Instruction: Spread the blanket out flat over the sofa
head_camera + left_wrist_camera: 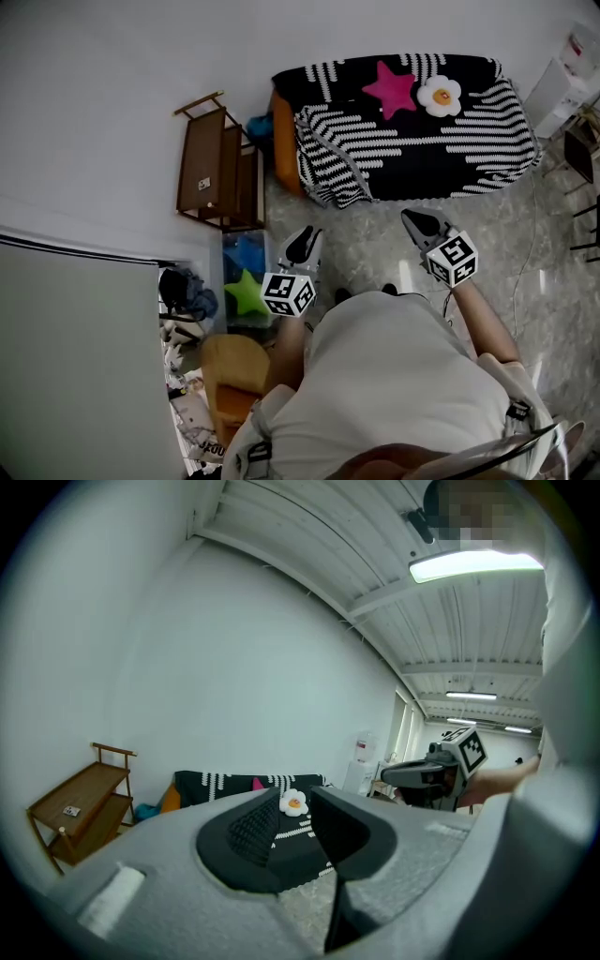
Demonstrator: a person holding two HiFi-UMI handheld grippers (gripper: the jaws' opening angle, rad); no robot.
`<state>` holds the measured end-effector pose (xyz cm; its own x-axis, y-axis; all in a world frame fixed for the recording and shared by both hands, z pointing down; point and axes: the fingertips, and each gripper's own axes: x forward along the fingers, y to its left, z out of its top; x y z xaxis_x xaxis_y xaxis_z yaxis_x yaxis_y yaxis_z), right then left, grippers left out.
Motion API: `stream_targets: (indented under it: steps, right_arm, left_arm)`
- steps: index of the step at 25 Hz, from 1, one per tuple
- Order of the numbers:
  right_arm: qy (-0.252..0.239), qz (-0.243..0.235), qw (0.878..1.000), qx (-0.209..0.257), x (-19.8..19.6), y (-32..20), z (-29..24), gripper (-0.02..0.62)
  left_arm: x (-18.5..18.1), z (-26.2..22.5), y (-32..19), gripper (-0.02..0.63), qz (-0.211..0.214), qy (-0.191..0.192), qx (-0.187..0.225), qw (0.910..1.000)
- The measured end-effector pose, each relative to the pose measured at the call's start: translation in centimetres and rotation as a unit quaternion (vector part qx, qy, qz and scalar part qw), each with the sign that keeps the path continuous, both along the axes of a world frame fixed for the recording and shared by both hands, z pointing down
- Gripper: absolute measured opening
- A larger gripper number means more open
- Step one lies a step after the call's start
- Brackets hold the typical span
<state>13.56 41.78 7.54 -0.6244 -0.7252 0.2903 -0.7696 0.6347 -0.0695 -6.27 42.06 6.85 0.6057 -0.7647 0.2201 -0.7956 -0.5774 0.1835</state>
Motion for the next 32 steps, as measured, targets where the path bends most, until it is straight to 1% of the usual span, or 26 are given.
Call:
stream_targets:
  steps: [6, 12, 21, 25, 29, 32]
  right_arm:
    - [0.002, -0.017, 1.0, 0.003, 1.1, -0.3, -0.1, 0.003]
    - [-0.003, -0.024, 1.0, 0.001, 3.0, -0.7, 0.1, 0.003]
    - [-0.007, -0.04, 0.999, -0.01, 6.0, -0.8, 1.7, 0.003]
    - [0.001, -0.037, 0.999, -0.012, 7.1, -0.9, 2.3, 0.003]
    - [0.003, -0.028, 0.999, -0.018, 8.4, -1.8, 2.6, 0.003]
    - [0.002, -0.023, 1.0, -0.019, 8.9, -2.3, 2.9, 0.003]
  left_arm:
    - [1.1, 0.1, -0.2, 0.158, -0.017, 0.006, -0.004, 0.9998]
    - [2.2, 0.2, 0.0, 0.163, -0.039, 0.009, -0.003, 0.9992]
    - [4.5, 1.6, 0.7, 0.173, -0.068, 0.005, -0.016, 0.9975]
    - [5.4, 2.4, 0.9, 0.183, -0.07, 0.001, -0.026, 0.9972]
    - [5.2, 2.8, 0.3, 0.184, -0.083, 0.006, -0.028, 0.9961]
    - [5.2, 3.2, -0.5, 0.184, -0.085, 0.007, -0.032, 0.9959]
